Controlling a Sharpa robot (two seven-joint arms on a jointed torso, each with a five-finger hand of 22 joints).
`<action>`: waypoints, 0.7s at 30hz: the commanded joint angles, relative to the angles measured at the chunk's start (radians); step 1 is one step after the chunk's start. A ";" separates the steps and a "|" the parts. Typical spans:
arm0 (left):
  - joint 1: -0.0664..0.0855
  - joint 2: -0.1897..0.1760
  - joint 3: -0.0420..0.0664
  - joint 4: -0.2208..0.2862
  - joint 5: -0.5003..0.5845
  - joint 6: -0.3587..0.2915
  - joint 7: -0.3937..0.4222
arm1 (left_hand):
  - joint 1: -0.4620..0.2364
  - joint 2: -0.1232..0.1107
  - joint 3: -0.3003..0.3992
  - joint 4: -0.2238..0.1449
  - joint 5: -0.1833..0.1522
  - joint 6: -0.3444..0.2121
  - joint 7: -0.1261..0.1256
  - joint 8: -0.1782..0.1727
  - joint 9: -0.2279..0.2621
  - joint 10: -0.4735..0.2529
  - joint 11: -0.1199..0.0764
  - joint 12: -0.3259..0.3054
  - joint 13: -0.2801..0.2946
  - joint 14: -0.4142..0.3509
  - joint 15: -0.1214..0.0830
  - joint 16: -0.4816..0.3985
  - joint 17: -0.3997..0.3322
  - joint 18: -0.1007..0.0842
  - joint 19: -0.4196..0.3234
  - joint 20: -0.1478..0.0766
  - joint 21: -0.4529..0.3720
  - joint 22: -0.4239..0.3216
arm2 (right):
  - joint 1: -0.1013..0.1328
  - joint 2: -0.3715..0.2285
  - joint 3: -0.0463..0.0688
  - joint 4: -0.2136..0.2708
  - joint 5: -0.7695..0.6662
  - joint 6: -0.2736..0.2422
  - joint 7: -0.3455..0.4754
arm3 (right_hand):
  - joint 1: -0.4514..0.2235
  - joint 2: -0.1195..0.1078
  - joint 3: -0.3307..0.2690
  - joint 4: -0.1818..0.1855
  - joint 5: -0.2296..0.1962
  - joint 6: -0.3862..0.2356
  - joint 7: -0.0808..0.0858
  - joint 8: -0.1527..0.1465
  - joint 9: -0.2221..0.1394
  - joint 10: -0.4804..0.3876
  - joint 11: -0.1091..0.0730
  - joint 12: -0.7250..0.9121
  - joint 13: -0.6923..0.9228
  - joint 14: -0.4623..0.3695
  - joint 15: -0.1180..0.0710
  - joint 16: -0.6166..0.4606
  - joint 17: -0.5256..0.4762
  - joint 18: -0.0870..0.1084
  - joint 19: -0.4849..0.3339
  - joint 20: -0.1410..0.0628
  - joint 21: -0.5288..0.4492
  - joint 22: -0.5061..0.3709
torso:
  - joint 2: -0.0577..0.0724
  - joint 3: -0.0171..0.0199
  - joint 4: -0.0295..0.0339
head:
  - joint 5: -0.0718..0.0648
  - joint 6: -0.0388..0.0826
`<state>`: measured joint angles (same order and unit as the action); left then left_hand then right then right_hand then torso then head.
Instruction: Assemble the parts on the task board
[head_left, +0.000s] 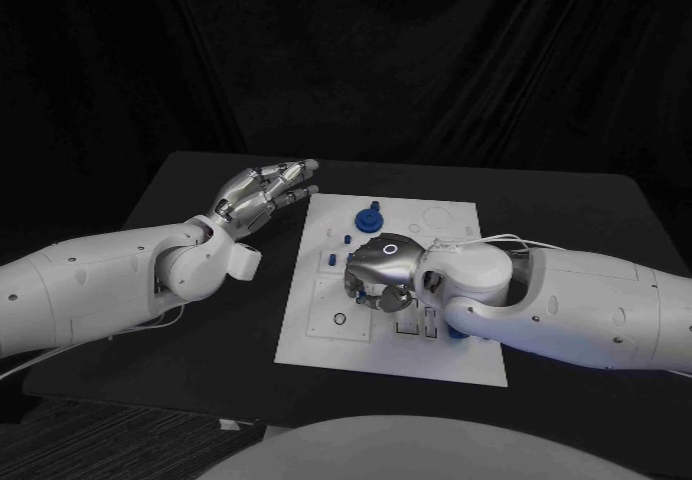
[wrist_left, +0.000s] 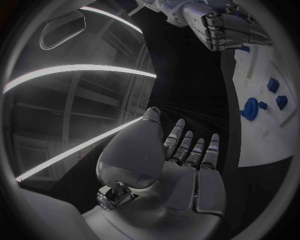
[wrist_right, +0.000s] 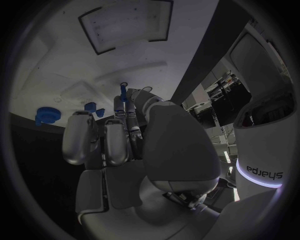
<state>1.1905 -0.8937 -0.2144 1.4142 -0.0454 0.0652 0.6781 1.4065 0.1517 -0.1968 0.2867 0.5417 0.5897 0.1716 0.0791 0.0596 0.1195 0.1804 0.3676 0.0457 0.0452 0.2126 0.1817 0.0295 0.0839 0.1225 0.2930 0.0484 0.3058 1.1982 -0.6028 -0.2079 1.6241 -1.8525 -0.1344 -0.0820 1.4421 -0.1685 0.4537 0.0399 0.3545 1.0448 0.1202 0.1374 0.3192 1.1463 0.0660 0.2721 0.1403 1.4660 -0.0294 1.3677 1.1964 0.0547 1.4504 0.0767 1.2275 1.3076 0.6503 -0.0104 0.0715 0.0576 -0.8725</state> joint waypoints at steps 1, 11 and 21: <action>-0.002 0.002 0.001 0.000 0.006 0.013 0.106 | 0.012 -0.001 0.007 -0.001 0.004 0.009 0.031 0.006 0.001 0.001 0.007 0.004 0.001 0.003 -0.001 0.006 0.001 -0.015 0.008 0.001 0.006 0.002 | -0.004 0.002 0.000 0.000 -0.008 -0.016 0.011 | 0.003 0.003 0.004 -0.004 0.003 -0.001 0.006 -0.003 -0.002 0.014 -0.008 0.005 0.002 0.027 0.008 -0.003 -0.001 0.017 0.000 0.004 -0.005 0.169 | 0.000 0.0000 0.0001 | 0.002 0.000; -0.002 0.001 0.001 -0.001 0.006 0.013 0.103 | 0.013 0.000 0.008 -0.001 0.004 0.012 0.032 0.007 0.001 0.001 0.008 0.002 0.001 0.004 0.000 0.007 0.001 -0.015 0.010 0.001 0.006 0.003 | -0.010 0.004 0.000 -0.003 -0.008 -0.009 0.009 | 0.002 0.003 0.004 -0.005 0.003 0.000 0.007 -0.004 -0.002 0.015 -0.008 0.005 0.003 0.027 0.008 -0.002 0.000 0.017 0.000 0.004 -0.004 0.169 | 0.000 0.0000 0.0002 | 0.003 0.000; -0.002 0.004 0.001 -0.003 0.006 0.016 0.100 | 0.014 0.000 0.008 -0.001 0.004 0.013 0.032 0.008 0.002 0.001 0.008 0.001 0.001 0.004 0.000 0.007 0.001 -0.015 0.010 0.001 0.007 0.003 | -0.014 0.008 0.000 -0.007 -0.008 0.011 -0.003 | 0.002 0.003 0.005 -0.006 0.004 -0.003 0.007 -0.008 -0.005 0.014 -0.007 0.004 0.003 0.026 0.008 -0.004 -0.003 0.017 -0.001 0.005 -0.006 0.168 | 0.000 0.0001 0.0002 | 0.002 0.000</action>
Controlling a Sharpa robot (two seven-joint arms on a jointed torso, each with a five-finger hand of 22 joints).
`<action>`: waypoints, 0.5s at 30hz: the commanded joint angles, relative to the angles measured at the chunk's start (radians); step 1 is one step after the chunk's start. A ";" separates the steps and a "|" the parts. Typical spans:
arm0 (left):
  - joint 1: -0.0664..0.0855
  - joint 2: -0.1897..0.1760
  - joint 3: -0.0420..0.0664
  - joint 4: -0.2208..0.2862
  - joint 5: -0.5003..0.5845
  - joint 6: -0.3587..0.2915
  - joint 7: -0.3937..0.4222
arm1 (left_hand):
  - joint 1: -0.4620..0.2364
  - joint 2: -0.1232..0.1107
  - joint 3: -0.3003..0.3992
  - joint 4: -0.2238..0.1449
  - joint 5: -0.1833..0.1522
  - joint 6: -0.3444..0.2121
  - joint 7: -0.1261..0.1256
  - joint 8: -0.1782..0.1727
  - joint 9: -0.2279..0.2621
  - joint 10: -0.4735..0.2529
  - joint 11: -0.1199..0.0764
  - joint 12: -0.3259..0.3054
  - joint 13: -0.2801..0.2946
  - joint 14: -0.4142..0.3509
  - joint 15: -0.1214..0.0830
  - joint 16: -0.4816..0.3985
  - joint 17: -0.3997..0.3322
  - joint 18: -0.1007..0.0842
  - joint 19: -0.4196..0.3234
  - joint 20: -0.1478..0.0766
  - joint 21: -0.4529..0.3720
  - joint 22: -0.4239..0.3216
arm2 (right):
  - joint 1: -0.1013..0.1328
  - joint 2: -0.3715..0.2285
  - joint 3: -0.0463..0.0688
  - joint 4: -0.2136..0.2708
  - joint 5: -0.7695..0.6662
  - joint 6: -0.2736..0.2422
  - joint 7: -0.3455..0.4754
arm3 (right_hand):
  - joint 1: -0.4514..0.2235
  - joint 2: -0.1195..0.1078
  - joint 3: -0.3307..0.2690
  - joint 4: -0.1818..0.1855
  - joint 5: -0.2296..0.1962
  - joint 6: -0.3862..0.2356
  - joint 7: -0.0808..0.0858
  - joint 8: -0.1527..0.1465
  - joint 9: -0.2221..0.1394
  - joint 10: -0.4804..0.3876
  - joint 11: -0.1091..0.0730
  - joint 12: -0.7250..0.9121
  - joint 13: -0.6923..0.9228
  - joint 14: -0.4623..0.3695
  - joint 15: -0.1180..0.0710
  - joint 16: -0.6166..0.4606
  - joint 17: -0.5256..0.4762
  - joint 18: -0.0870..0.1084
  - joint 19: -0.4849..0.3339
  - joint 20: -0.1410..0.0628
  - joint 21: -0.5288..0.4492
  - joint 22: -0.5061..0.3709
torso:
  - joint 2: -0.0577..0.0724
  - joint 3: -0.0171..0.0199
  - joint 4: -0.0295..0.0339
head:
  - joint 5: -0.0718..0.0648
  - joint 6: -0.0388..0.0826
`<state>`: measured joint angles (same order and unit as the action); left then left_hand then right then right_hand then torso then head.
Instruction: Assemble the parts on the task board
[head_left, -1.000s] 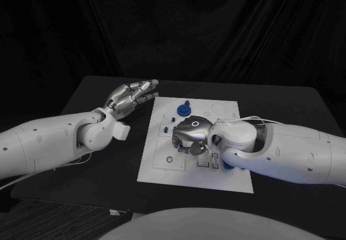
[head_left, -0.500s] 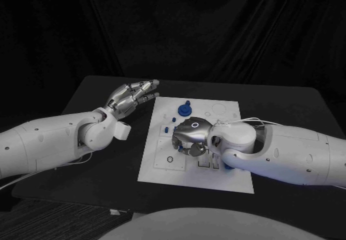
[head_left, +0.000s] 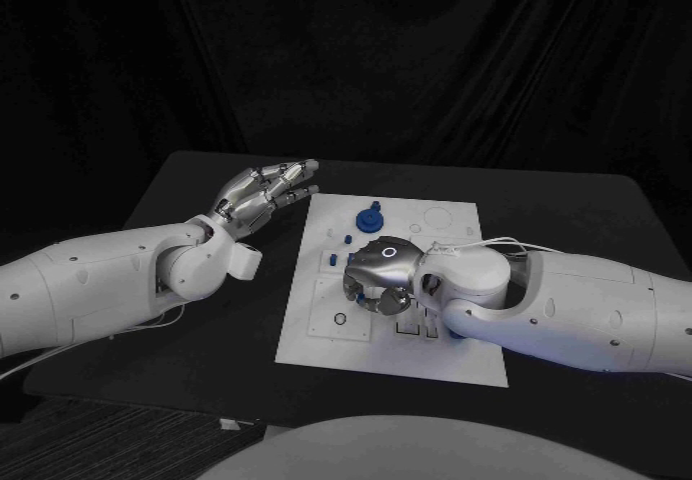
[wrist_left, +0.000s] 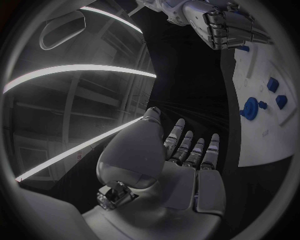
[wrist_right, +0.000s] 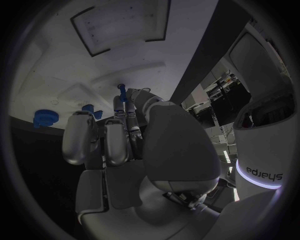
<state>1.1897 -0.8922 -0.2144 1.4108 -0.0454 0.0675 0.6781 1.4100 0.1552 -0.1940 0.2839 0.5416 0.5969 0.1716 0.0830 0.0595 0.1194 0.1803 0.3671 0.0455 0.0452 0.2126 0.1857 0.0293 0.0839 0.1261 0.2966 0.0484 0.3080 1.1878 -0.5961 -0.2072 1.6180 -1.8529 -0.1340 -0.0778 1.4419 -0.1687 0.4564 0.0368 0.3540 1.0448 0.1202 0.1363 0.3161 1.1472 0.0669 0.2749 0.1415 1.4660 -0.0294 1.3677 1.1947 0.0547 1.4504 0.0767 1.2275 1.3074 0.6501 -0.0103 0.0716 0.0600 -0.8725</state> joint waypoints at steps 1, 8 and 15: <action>-0.002 0.002 0.001 0.001 0.006 0.014 0.100 | 0.011 -0.003 0.005 0.002 0.004 0.006 0.032 0.004 0.002 0.001 0.008 0.002 0.001 0.004 0.000 0.003 0.001 -0.015 0.007 -0.003 0.007 0.001 | -0.004 0.002 0.000 -0.001 -0.008 0.012 -0.008 | 0.001 0.003 0.002 -0.003 0.003 -0.004 0.008 -0.008 -0.003 0.012 -0.007 0.000 0.002 0.026 0.009 -0.004 -0.002 0.018 -0.002 0.005 -0.008 0.168 | 0.000 0.0000 0.0000 | 0.000 0.000; -0.002 0.003 0.001 0.000 0.006 0.016 0.098 | 0.011 -0.003 0.006 0.001 0.005 0.005 0.032 0.004 0.001 0.001 0.008 0.001 0.001 0.004 0.000 0.001 0.001 -0.015 0.006 -0.003 0.006 -0.001 | -0.007 0.003 0.000 -0.006 -0.008 0.030 -0.023 | -0.015 0.003 -0.001 -0.001 -0.054 -0.030 0.018 -0.037 -0.020 -0.028 0.005 -0.026 -0.004 0.017 0.019 -0.014 -0.020 0.021 -0.013 0.013 -0.030 0.162 | 0.000 -0.0002 -0.0003 | 0.001 0.000; -0.002 0.004 0.001 -0.001 0.006 0.017 0.098 | 0.013 -0.002 0.006 0.001 0.005 0.005 0.032 0.004 0.001 0.000 0.009 0.001 0.001 0.004 0.000 0.001 0.001 -0.014 0.006 -0.003 0.006 -0.001 | -0.010 0.003 0.000 -0.008 -0.008 0.042 -0.032 | -0.042 -0.016 0.000 0.013 -0.119 -0.133 0.032 -0.074 -0.066 -0.136 0.033 -0.100 -0.044 0.004 0.035 -0.024 -0.041 0.026 -0.025 0.030 -0.055 0.155 | 0.000 -0.0001 -0.0001 | 0.002 0.000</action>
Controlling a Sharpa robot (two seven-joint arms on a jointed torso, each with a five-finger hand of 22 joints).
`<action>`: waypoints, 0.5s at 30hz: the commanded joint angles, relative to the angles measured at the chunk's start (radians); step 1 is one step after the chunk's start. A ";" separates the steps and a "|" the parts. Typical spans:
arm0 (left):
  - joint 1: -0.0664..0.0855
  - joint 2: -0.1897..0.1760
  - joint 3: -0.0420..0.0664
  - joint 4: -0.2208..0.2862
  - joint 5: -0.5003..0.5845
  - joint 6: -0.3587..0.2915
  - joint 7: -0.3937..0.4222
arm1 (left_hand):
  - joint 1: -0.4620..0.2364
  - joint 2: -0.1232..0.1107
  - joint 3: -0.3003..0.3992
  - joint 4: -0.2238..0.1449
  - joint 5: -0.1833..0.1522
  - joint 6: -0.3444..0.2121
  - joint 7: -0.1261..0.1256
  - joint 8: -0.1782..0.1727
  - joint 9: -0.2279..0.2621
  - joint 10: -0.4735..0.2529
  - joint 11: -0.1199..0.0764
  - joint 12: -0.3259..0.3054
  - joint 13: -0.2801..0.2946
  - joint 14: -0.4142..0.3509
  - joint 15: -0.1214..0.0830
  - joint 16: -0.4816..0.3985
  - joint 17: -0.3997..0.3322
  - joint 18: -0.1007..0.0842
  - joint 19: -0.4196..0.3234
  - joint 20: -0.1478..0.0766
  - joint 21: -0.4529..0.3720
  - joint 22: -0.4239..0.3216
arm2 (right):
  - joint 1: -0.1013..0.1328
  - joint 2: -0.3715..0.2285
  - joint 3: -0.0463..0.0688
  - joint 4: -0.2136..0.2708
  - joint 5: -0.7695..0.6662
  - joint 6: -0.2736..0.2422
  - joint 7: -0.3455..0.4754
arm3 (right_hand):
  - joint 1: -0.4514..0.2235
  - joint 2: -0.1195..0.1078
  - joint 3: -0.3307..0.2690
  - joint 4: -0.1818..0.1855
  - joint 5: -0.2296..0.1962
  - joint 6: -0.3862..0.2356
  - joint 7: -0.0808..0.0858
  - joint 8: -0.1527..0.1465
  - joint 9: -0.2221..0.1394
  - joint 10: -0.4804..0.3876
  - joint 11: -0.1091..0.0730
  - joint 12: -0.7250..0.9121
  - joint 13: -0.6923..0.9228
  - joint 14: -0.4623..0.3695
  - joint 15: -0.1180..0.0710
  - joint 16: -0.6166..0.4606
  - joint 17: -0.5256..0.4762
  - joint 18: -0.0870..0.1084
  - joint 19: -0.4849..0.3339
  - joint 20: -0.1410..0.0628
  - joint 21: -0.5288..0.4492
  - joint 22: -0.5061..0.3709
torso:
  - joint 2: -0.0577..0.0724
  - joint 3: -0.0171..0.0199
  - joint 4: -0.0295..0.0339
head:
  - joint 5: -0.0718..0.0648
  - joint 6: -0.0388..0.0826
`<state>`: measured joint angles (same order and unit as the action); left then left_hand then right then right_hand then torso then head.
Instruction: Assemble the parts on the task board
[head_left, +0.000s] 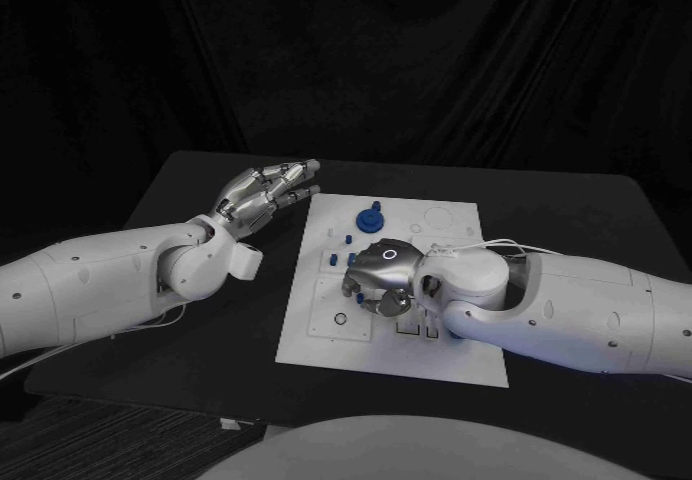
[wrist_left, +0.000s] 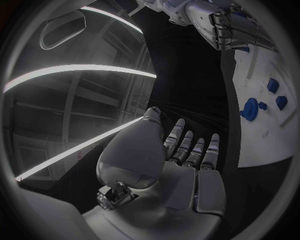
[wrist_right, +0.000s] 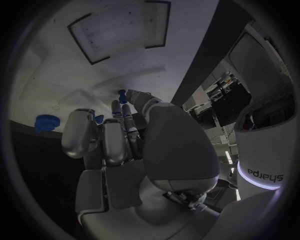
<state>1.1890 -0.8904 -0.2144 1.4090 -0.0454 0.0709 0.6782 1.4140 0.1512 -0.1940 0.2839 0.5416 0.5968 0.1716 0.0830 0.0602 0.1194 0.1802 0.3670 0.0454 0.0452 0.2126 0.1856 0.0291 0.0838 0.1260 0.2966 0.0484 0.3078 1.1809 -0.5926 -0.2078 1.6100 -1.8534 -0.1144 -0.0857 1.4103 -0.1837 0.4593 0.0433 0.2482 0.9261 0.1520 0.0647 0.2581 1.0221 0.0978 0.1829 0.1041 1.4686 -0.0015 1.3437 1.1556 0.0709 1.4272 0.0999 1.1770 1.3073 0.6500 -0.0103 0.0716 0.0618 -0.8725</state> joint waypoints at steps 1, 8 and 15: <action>-0.002 0.002 0.001 0.001 0.005 0.014 0.098 | 0.009 0.002 0.006 0.001 0.005 0.005 0.032 0.004 0.001 0.000 0.009 0.001 0.001 0.004 0.000 0.001 0.001 -0.014 0.006 -0.003 0.006 -0.001 | -0.004 -0.001 0.000 0.000 -0.007 0.022 -0.024 | -0.012 -0.002 -0.005 0.008 -0.019 -0.018 0.001 -0.002 -0.010 -0.014 0.003 -0.011 -0.009 0.001 0.008 -0.001 -0.004 0.011 -0.003 0.008 -0.006 0.154 | 0.000 -0.0001 -0.0001 | 0.000 0.000; -0.002 0.004 0.001 -0.003 0.005 0.016 0.096 | 0.009 0.002 0.007 0.001 0.006 0.002 0.033 0.004 0.000 0.000 0.009 0.001 0.001 0.003 0.000 0.001 0.001 -0.014 0.007 -0.003 0.007 -0.001 | -0.005 -0.011 0.000 0.001 -0.007 -0.025 -0.018 | -0.019 0.003 -0.085 0.026 -0.104 -0.080 -0.002 0.000 -0.050 -0.097 0.010 -0.046 -0.038 -0.001 -0.001 -0.001 -0.010 0.013 -0.004 0.002 -0.014 0.152 | 0.000 0.0000 -0.0001 | -0.001 0.000; -0.003 0.004 0.001 -0.004 0.005 0.017 0.095 | 0.010 0.001 0.007 0.000 0.006 0.002 0.033 0.004 0.000 0.000 0.010 0.000 0.001 0.003 0.000 0.000 0.001 -0.014 0.007 -0.003 0.006 -0.002 | 0.004 -0.050 0.001 0.024 -0.007 -0.131 -0.002 | 0.022 -0.011 -0.250 0.156 -0.176 -0.117 -0.013 0.005 -0.093 -0.190 0.015 -0.048 -0.039 -0.004 -0.004 -0.003 -0.020 0.014 -0.006 0.001 -0.031 0.149 | 0.001 0.0001 -0.0003 | -0.001 0.000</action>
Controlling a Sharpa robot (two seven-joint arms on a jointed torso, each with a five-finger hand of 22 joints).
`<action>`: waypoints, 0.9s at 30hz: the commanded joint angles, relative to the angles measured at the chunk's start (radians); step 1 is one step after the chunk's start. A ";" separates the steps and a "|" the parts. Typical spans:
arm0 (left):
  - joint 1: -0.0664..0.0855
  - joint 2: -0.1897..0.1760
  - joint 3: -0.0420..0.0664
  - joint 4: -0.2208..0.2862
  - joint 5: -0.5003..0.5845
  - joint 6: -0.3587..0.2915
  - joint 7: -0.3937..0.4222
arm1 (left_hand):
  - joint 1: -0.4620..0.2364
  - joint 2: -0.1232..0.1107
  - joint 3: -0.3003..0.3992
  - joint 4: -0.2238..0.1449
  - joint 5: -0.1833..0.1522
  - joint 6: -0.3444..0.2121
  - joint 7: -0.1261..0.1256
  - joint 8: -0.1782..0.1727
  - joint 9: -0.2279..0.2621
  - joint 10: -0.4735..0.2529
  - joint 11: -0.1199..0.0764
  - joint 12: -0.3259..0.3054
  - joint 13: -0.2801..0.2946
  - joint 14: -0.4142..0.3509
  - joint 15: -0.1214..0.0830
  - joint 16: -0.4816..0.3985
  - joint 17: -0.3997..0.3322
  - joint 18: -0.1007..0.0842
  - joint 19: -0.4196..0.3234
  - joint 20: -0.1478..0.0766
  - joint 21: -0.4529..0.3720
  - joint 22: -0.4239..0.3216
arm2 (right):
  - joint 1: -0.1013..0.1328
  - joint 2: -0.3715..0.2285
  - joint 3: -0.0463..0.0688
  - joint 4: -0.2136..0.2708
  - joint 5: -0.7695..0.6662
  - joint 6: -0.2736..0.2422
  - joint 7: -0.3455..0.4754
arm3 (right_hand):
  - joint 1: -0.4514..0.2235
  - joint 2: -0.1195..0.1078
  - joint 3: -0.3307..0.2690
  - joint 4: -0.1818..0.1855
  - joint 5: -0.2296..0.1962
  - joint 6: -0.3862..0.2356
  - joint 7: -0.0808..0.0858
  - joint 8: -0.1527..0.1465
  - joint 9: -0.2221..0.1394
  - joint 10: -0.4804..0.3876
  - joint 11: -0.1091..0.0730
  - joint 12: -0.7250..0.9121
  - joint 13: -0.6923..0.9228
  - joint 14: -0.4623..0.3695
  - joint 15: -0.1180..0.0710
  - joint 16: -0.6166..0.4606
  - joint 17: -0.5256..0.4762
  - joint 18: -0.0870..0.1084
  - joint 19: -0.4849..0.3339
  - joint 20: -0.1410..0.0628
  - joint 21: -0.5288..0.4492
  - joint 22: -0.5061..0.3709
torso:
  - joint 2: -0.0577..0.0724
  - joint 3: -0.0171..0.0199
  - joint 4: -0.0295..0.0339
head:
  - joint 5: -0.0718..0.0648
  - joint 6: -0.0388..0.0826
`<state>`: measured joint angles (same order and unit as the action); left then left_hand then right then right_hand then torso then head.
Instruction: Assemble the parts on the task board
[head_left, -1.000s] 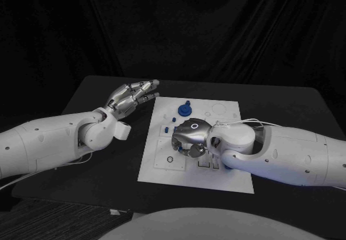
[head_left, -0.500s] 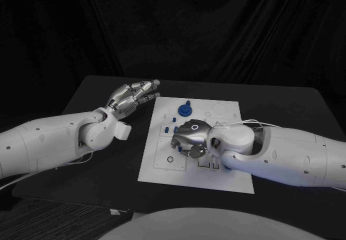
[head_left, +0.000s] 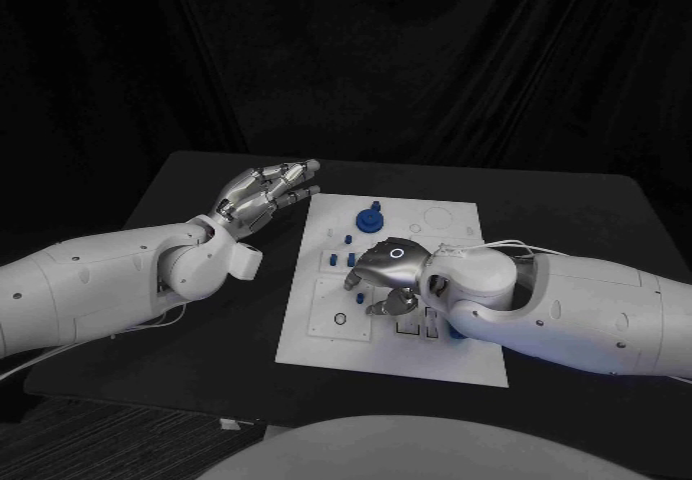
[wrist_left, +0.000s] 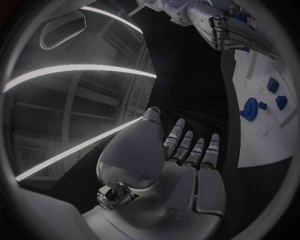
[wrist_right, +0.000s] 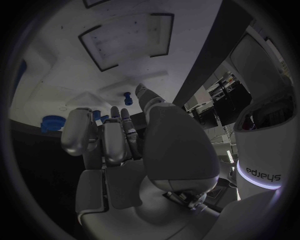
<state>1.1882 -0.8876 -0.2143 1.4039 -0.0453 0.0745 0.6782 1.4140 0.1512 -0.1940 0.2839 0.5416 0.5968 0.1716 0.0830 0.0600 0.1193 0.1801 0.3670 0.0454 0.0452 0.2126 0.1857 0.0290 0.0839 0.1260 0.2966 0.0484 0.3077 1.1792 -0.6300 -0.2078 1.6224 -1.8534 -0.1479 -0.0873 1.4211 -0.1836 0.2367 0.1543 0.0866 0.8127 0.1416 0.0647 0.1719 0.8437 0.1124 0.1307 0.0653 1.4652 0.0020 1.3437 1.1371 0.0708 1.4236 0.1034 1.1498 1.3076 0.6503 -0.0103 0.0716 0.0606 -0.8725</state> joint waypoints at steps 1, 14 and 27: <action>-0.002 0.001 0.001 0.002 0.005 0.013 0.095 | 0.010 0.001 0.007 0.000 0.006 0.002 0.033 0.004 0.000 0.000 0.010 0.000 0.001 0.003 0.000 0.000 0.001 -0.014 0.007 -0.003 0.006 -0.002 | 0.013 -0.023 0.001 0.017 -0.007 -0.120 0.003 | 0.017 -0.020 -0.041 0.089 -0.025 -0.003 -0.003 0.006 -0.012 -0.017 -0.001 0.010 0.000 0.000 -0.008 -0.002 -0.001 0.014 -0.002 -0.004 -0.005 0.149 | 0.000 0.0002 -0.0005 | 0.000 0.000; -0.002 0.004 0.001 -0.003 0.005 0.012 0.092 | 0.012 0.000 0.007 0.000 0.007 0.004 0.034 0.005 0.001 -0.001 0.010 0.001 0.001 0.003 0.000 0.001 0.001 -0.014 0.008 -0.003 0.007 0.000 | 0.161 -0.193 0.000 0.067 0.085 -0.145 -0.002 | -0.062 -0.006 -0.053 0.136 -0.031 0.066 -0.032 0.035 -0.020 0.072 -0.036 0.115 0.025 0.019 -0.032 0.032 0.053 0.006 0.019 -0.025 0.038 0.162 | -0.001 0.0004 0.0001 | -0.017 0.000; -0.003 0.007 0.001 -0.003 0.005 0.015 0.090 | 0.015 0.001 0.008 -0.001 0.010 0.009 0.034 0.007 0.001 0.001 0.011 0.003 0.001 0.004 0.001 0.003 0.001 -0.014 0.009 -0.003 0.007 0.001 | 0.136 -0.251 0.000 0.018 0.095 0.051 -0.071 | -0.121 -0.029 -0.050 0.138 0.003 0.060 -0.137 0.013 -0.038 0.030 -0.037 0.105 0.014 0.039 -0.036 0.067 0.108 -0.004 0.043 -0.031 0.096 0.176 | -0.002 -0.0024 -0.0010 | -0.020 0.000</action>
<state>1.1870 -0.8812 -0.2143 1.3990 -0.0452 0.0768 0.6784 1.4179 0.1551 -0.1912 0.2811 0.5462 0.5968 0.1715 0.0830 0.0597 0.1181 0.1863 0.3670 0.0453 0.0451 0.2126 0.1856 0.0289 0.0839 0.1296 0.2929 0.0524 0.3075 1.3211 -0.8811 -0.2077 1.6432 -1.7689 -0.1651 -0.1163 1.2936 -0.2171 0.1814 0.2908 0.0859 0.8728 -0.0002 0.0813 0.1346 0.8800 0.0730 0.2401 0.0801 1.4669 -0.0324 1.4074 1.2444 0.0705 1.4617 0.0727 1.2423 1.3078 0.6483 -0.0110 0.0707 0.0424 -0.8725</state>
